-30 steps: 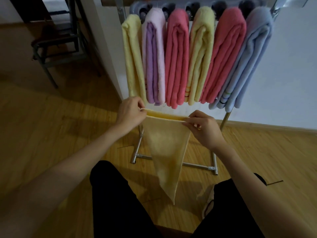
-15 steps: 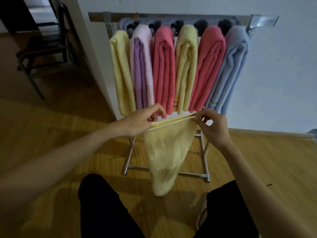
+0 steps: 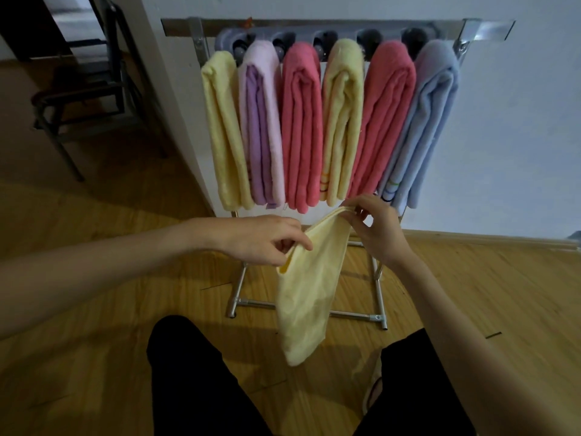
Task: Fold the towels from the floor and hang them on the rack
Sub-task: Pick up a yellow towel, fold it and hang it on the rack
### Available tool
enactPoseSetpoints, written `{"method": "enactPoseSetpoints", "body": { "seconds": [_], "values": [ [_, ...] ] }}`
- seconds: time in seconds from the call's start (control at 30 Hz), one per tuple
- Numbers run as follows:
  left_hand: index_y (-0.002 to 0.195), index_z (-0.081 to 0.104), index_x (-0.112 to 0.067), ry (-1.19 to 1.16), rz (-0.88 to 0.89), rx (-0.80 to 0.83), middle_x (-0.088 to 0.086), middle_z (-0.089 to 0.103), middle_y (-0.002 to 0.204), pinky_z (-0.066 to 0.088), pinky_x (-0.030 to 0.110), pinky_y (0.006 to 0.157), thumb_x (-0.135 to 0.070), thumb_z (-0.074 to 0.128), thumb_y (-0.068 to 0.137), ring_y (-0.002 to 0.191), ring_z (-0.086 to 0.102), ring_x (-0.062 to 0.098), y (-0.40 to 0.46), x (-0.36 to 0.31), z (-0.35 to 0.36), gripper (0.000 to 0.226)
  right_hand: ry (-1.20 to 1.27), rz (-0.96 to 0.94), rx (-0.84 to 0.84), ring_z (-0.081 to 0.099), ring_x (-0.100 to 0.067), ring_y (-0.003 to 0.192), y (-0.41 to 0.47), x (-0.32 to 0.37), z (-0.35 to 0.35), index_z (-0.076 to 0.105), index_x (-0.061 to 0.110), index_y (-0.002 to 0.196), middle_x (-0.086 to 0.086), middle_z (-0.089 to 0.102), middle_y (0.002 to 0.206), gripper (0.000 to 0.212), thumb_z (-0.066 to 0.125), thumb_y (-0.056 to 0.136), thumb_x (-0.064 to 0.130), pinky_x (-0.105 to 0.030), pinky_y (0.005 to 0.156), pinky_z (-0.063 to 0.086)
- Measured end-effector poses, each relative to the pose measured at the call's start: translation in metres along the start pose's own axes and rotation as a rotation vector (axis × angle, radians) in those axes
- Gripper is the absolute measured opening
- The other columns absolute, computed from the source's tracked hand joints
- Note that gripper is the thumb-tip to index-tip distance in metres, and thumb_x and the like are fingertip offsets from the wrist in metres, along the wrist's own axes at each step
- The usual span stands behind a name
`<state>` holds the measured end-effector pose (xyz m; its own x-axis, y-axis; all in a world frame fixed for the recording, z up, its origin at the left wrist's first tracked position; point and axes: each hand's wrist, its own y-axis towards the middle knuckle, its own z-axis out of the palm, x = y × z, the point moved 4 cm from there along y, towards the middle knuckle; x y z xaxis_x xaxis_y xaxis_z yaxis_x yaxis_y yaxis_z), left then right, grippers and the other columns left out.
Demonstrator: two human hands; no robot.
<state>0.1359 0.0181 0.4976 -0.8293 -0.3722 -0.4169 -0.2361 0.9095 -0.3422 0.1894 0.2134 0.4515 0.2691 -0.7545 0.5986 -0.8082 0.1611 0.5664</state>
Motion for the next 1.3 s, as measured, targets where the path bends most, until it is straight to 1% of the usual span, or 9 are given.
{"method": "enactPoseSetpoints", "body": {
  "seconds": [0.13, 0.27, 0.43, 0.57, 0.63, 0.8, 0.93, 1.1, 1.3],
  "values": [
    [0.134, 0.052, -0.021, 0.097, 0.101, 0.03, -0.007, 0.05, 0.109, 0.04, 0.012, 0.084, 0.001, 0.057, 0.085, 0.091, 0.048, -0.002, -0.002, -0.001, 0.001, 0.054, -0.037, -0.042, 0.038, 0.047, -0.009, 0.073, 0.004, 0.004, 0.007, 0.068, 0.008, 0.099, 0.0, 0.062, 0.084, 0.012, 0.065, 0.088, 0.008, -0.016, 0.067, 0.04],
    [0.12, 0.064, -0.015, 0.256, 0.235, -0.129, -0.001, 0.06, 0.106, 0.032, 0.008, 0.079, -0.001, 0.058, 0.088, 0.094, 0.051, 0.004, 0.002, -0.002, -0.003, 0.035, -0.025, -0.037, 0.04, 0.047, -0.002, 0.073, 0.008, 0.007, 0.012, 0.068, 0.009, 0.101, 0.002, 0.061, 0.088, 0.013, 0.065, 0.088, 0.009, -0.012, 0.069, 0.039],
    [0.095, 0.07, -0.014, 0.583, 0.411, -0.372, 0.002, 0.055, 0.087, 0.039, 0.025, 0.062, -0.01, 0.069, 0.084, 0.077, 0.055, 0.017, -0.001, -0.009, -0.001, 0.012, -0.021, -0.027, 0.038, 0.049, 0.003, 0.077, 0.01, 0.007, 0.013, 0.068, 0.009, 0.1, 0.006, 0.061, 0.088, 0.012, 0.065, 0.088, 0.009, -0.009, 0.071, 0.037],
    [0.083, 0.071, -0.011, 0.71, 0.596, -0.481, 0.009, 0.063, 0.108, 0.046, 0.043, 0.095, -0.008, 0.066, 0.083, 0.109, 0.056, 0.024, 0.002, -0.02, 0.001, 0.005, -0.02, -0.007, 0.062, 0.048, -0.001, 0.073, 0.007, 0.005, 0.016, 0.068, 0.012, 0.098, 0.004, 0.063, 0.086, 0.011, 0.066, 0.087, 0.011, -0.011, 0.069, 0.036],
    [0.082, 0.067, -0.011, 0.755, 0.632, -0.437, 0.006, 0.067, 0.099, 0.039, 0.043, 0.104, -0.009, 0.061, 0.086, 0.102, 0.062, 0.022, 0.004, -0.023, 0.003, 0.008, 0.005, 0.01, 0.065, 0.049, -0.001, 0.07, 0.006, 0.007, 0.016, 0.068, 0.012, 0.097, 0.008, 0.061, 0.083, 0.01, 0.066, 0.087, 0.01, -0.009, 0.066, 0.035],
    [0.089, 0.062, -0.017, 0.751, 0.486, -0.497, -0.003, 0.064, 0.082, 0.037, 0.035, 0.096, -0.027, 0.044, 0.094, 0.08, 0.06, 0.017, 0.007, -0.018, -0.004, 0.022, 0.117, 0.099, 0.015, 0.052, -0.003, 0.062, 0.007, 0.01, 0.015, 0.068, 0.01, 0.093, 0.016, 0.059, 0.074, 0.009, 0.068, 0.085, 0.007, -0.012, 0.059, 0.038],
    [0.089, 0.062, -0.016, 0.612, 0.372, -0.663, -0.004, 0.063, 0.081, 0.032, 0.028, 0.086, -0.031, 0.045, 0.095, 0.078, 0.057, 0.015, 0.007, -0.012, -0.017, 0.024, 0.278, 0.146, -0.02, 0.062, -0.027, 0.062, 0.01, 0.017, 0.009, 0.069, 0.008, 0.09, -0.007, 0.067, 0.071, 0.006, 0.07, 0.085, 0.011, -0.037, 0.057, 0.052],
    [0.084, 0.063, -0.015, 0.503, 0.281, -0.789, -0.004, 0.062, 0.075, 0.03, 0.026, 0.081, -0.036, 0.051, 0.092, 0.071, 0.053, 0.012, 0.007, -0.009, -0.023, 0.025, 0.441, 0.187, -0.017, 0.063, -0.013, 0.058, 0.01, 0.026, 0.003, 0.071, 0.001, 0.091, -0.014, 0.07, 0.072, 0.013, 0.073, 0.082, 0.009, -0.025, 0.058, 0.052],
    [0.08, 0.064, -0.015, 0.455, 0.24, -0.854, -0.004, 0.062, 0.07, 0.033, 0.027, 0.079, -0.038, 0.049, 0.093, 0.066, 0.051, 0.011, 0.009, -0.008, -0.025, 0.03, 0.586, 0.209, 0.047, 0.062, -0.024, 0.07, 0.008, 0.027, 0.001, 0.068, -0.005, 0.101, -0.025, 0.07, 0.088, 0.017, 0.067, 0.086, 0.003, -0.033, 0.067, 0.054]
  ]
}}
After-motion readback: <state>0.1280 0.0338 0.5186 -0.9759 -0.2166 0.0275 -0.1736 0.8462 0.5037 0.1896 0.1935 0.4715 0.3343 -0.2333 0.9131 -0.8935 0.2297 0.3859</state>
